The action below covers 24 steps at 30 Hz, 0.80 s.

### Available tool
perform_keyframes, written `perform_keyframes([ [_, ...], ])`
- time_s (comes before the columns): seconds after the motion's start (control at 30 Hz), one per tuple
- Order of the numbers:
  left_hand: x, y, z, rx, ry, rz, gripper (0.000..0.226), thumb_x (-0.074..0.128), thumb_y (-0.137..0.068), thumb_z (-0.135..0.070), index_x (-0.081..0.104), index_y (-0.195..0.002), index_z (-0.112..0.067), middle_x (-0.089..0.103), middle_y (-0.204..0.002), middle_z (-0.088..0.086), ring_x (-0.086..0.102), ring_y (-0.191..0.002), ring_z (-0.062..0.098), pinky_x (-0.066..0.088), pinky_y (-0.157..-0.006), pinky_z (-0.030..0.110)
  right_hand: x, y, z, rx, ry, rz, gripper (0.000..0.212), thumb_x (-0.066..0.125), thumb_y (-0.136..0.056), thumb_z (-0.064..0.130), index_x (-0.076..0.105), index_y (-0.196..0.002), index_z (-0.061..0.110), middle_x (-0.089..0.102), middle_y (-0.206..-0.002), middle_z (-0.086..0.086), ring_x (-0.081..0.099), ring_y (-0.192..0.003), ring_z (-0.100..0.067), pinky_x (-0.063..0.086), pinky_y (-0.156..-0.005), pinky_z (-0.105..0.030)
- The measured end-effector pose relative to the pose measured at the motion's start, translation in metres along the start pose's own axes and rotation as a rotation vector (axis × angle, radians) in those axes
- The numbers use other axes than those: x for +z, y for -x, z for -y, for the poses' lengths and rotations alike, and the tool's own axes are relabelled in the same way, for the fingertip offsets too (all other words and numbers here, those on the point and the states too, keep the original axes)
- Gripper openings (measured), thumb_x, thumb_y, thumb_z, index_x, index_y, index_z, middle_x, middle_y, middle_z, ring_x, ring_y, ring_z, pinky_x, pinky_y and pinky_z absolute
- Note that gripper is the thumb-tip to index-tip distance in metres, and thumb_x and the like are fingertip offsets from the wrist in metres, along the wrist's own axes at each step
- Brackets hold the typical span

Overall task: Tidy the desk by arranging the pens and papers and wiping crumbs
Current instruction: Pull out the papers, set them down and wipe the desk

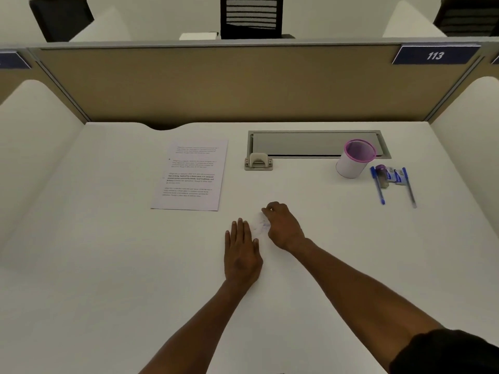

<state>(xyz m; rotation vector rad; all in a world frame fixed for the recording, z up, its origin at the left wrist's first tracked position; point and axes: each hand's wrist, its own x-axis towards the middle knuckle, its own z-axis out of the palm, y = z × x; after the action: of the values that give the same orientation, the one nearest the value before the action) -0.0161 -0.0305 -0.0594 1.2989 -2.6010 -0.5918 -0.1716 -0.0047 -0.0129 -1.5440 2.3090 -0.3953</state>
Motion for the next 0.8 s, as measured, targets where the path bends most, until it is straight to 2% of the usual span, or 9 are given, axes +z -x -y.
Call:
perform_keyframes([
  [0.17, -0.001, 0.007, 0.011, 0.072, 0.012, 0.031, 0.065, 0.011, -0.100, -0.043, 0.011, -0.156, -0.011, 0.003, -0.165, 0.003, -0.006, -0.153, 0.013, -0.005, -0.124, 0.032, 0.009, 0.007, -0.004, -0.155, 0.130, -0.007, 0.048, 0.048, -0.085, 0.000, 0.049, -0.133, 0.003, 0.045, -0.137, -0.011, 0.041, -0.123, -0.029, 0.044, -0.097, -0.037],
  [0.3, 0.001, 0.011, 0.008, 0.116, 0.009, 0.056, 0.063, 0.016, -0.101, -0.041, 0.011, -0.157, -0.011, 0.001, -0.165, 0.001, -0.007, -0.153, 0.013, -0.008, -0.123, 0.029, 0.023, 0.032, -0.006, -0.272, 0.054, -0.038, 0.052, 0.047, -0.083, -0.002, 0.051, -0.134, 0.002, 0.052, -0.132, -0.012, 0.048, -0.118, -0.030, 0.047, -0.093, -0.035],
  [0.37, 0.000, 0.011, 0.006, 0.192, 0.015, 0.063, 0.059, 0.020, -0.103, -0.038, 0.013, -0.156, -0.012, 0.003, -0.164, 0.000, -0.003, -0.153, 0.013, -0.005, -0.124, 0.031, 0.027, 0.038, -0.011, -0.164, -0.067, -0.094, 0.050, 0.047, -0.085, -0.001, 0.053, -0.134, 0.005, 0.054, -0.131, -0.010, 0.049, -0.120, -0.027, 0.044, -0.097, -0.032],
  [0.43, -0.001, 0.011, 0.004, 0.230, 0.025, 0.034, 0.056, 0.024, -0.103, -0.033, 0.018, -0.155, -0.012, 0.010, -0.163, 0.000, 0.003, -0.153, 0.016, 0.004, -0.125, 0.035, 0.024, 0.039, -0.018, 0.038, -0.155, -0.207, 0.049, 0.047, -0.085, -0.002, 0.054, -0.133, 0.005, 0.055, -0.130, -0.010, 0.051, -0.120, -0.026, 0.042, -0.100, -0.030],
  [0.53, -0.005, 0.011, 0.004, 0.098, 0.090, -0.070, 0.055, 0.026, -0.101, -0.030, 0.035, -0.150, -0.007, 0.029, -0.160, 0.007, 0.018, -0.151, 0.022, 0.014, -0.124, 0.037, 0.015, 0.038, -0.028, 0.241, -0.139, -0.230, 0.049, 0.047, -0.083, -0.005, 0.054, -0.132, 0.002, 0.054, -0.128, -0.012, 0.049, -0.118, -0.029, 0.041, -0.098, -0.032],
  [0.6, -0.004, 0.011, 0.005, 0.087, 0.078, -0.070, 0.057, 0.024, -0.100, -0.030, 0.039, -0.147, -0.003, 0.032, -0.158, 0.011, 0.020, -0.151, 0.025, 0.014, -0.124, 0.038, 0.013, 0.038, -0.024, 0.226, -0.098, -0.174, 0.048, 0.048, -0.081, -0.006, 0.055, -0.129, 0.000, 0.052, -0.127, -0.012, 0.047, -0.117, -0.029, 0.045, -0.094, -0.034],
  [0.7, 0.002, 0.012, 0.006, 0.154, 0.046, -0.013, 0.059, 0.021, -0.099, -0.030, 0.030, -0.151, -0.003, 0.022, -0.162, 0.009, 0.010, -0.152, 0.022, 0.003, -0.125, 0.036, 0.021, 0.042, -0.008, 0.142, -0.038, -0.136, 0.040, 0.047, -0.080, -0.007, 0.057, -0.118, 0.000, 0.053, -0.121, -0.011, 0.047, -0.110, -0.027, 0.050, -0.085, -0.036],
  [0.8, 0.004, 0.009, 0.005, 0.210, 0.037, 0.008, 0.057, 0.020, -0.100, -0.030, 0.027, -0.153, -0.008, 0.019, -0.163, 0.005, 0.006, -0.153, 0.019, -0.003, -0.124, 0.034, 0.033, 0.044, 0.006, 0.064, -0.043, -0.121, 0.040, 0.048, -0.082, -0.006, 0.057, -0.120, 0.003, 0.053, -0.121, -0.009, 0.048, -0.109, -0.025, 0.050, -0.085, -0.032],
])
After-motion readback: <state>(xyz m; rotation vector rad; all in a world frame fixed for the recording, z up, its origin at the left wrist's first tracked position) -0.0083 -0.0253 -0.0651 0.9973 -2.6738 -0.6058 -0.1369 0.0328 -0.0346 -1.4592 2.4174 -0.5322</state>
